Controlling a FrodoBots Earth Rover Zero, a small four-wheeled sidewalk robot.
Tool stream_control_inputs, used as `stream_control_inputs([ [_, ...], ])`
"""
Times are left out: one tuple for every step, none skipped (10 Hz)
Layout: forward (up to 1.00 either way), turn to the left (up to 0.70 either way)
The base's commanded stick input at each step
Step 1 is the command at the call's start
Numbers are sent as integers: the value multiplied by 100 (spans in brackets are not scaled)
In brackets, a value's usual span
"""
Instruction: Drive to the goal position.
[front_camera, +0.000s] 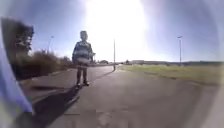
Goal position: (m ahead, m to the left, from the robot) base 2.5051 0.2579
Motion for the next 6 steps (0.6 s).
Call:
stream_control_inputs([
  [100, 0],
  [100, 0],
  [100, 0],
  [100, 0],
  [100, 0],
  [100, 0],
])
